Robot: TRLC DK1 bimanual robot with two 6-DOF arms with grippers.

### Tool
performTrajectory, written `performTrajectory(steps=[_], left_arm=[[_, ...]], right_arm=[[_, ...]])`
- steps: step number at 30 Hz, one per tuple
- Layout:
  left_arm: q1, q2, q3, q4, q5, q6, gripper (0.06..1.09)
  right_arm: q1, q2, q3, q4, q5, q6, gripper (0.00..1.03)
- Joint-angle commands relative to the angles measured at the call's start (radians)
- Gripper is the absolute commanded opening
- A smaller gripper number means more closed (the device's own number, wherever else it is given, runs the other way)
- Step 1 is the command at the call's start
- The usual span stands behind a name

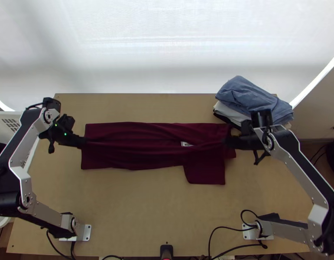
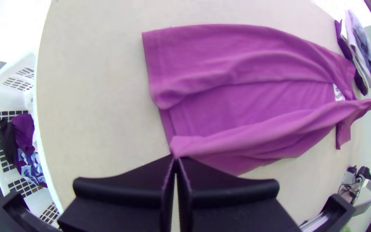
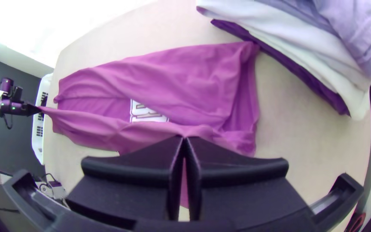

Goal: Fold the t-shirt

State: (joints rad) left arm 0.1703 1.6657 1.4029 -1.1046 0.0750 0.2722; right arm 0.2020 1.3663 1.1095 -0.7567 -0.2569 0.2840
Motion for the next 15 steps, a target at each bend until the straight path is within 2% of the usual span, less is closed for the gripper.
performTrajectory(steps=[1, 15], left_arm=[[-0.003, 0.046, 0.084, 0.0, 0.006, -0.045, 0.1], [0.003, 0.209, 0.298, -0.001, -0.007, -0.119, 0.1]], right_arm=[[0.0, 0.06, 0.07, 0.033, 0.028, 0.03, 0.03], [0.036, 0.228, 0.211, 0.142, 0.163, 0.035, 0.03]])
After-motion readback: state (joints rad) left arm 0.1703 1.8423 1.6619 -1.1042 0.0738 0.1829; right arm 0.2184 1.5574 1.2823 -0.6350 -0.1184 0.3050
